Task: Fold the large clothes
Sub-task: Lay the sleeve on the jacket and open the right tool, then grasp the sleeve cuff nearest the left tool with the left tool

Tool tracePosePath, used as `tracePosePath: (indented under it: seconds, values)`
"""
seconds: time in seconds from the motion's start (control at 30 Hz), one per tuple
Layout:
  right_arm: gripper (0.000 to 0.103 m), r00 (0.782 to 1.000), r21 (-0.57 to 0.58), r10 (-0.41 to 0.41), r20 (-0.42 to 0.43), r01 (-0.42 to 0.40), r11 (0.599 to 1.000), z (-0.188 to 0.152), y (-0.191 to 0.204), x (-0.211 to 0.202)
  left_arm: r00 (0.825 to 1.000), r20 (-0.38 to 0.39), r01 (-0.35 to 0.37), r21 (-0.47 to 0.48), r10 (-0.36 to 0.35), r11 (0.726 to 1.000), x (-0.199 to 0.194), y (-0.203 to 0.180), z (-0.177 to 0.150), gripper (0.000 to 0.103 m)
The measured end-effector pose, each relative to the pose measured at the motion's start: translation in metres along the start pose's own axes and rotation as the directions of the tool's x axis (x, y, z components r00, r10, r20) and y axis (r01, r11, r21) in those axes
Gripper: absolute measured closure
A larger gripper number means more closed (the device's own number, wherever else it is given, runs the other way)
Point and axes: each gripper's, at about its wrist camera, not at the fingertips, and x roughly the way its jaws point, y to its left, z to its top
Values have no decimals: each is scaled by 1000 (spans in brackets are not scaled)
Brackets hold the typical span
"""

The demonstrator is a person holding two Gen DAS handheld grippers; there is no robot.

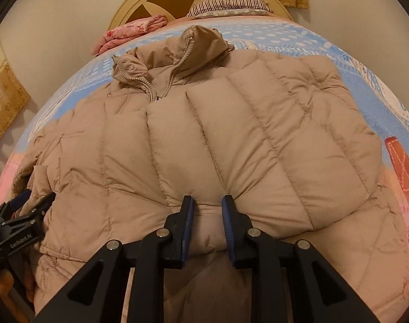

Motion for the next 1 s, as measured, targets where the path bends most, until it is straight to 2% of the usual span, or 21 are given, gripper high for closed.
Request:
tracePosePath:
  seconds: [0.13,0.23,0.27,0.37,0.47,0.53,0.8,0.9,1.0]
  values:
    - [80,999,-36,-42,-2,42,998,1,9,-6,1000,-2,0,0,0,1000,0,0,0,0]
    - [80,995,-54,-30,99,36,998,0,23,-35,1000,-2,1,-2,-1,1000,0,0,0,0]
    - [80,992,-74,-4,127,13,997,-1,34,-44,1000,-3,0,-1,0,1000,0,0,0,0]
    - [79,994,-140,79,77,-68,988,-7,58,-37,1000,-4,1,-3,-1,1000,0,0,0,0]
    - [78,997,-188,66,26,-60,980,-18,68,-15,1000,-5,7,-6,-7,1000,0,1,0,0]
    - [77,996,-164,86,8,-84,983,-17,63,-8,1000,-6,10,-8,-10,1000,1,1,-1,0]
    - [77,995,-160,94,33,-87,983,-20,61,-5,999,7,34,-53,-33,998,-13,12,2,0]
    - [77,994,-151,108,32,-102,983,-21,58,-6,999,39,30,-76,-27,997,-35,23,3,0]
    - [77,991,-137,126,31,-121,983,-21,56,-6,997,74,-1,-61,5,998,-60,39,-1,0]
